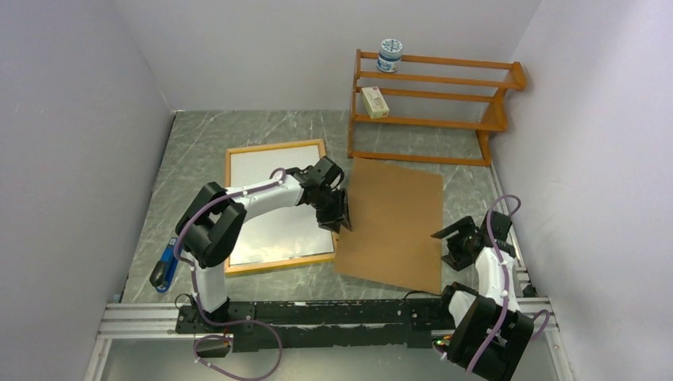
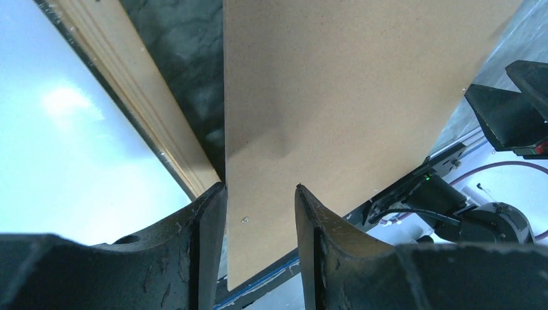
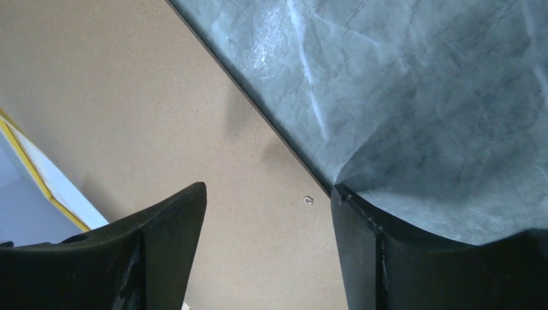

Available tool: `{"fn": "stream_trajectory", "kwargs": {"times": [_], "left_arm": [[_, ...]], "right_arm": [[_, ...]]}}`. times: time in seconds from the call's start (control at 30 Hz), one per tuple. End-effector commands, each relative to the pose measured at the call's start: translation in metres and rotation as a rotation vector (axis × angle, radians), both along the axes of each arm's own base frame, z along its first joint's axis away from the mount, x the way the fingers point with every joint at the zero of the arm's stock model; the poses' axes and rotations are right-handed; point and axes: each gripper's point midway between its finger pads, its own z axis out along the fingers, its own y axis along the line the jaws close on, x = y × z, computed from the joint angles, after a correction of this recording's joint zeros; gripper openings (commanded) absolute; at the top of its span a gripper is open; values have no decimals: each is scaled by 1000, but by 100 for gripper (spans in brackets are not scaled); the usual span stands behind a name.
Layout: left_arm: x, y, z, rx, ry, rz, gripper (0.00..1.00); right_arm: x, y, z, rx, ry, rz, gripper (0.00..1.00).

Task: Put the photo into the frame
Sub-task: Adjust the photo frame item at the center of the board.

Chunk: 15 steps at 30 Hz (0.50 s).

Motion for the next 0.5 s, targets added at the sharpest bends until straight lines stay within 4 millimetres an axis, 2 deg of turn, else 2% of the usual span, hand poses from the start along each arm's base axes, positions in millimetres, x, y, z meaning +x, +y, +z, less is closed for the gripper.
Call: {"fn": "stream_trajectory", "kwargs": {"times": [0.0, 0.17, 0.3, 0.4, 0.47], "left_arm": [[-14, -26, 47, -145, -40, -41, 46], [-16, -14, 49, -108, -67, -21, 51], [-13, 0, 50, -46, -106, 0, 61], [-8, 13, 45, 17, -132, 20, 69], [-5, 21, 40, 45, -137, 31, 73]], "right_arm": [[-21, 48, -1, 233, 57, 54, 73], [-22, 53, -3, 237, 55, 74, 72], [-17, 59, 0, 233, 35, 119, 72], [-8, 67, 6, 221, -8, 192, 72], [-4, 65, 7, 183, -4, 220, 72]]}}
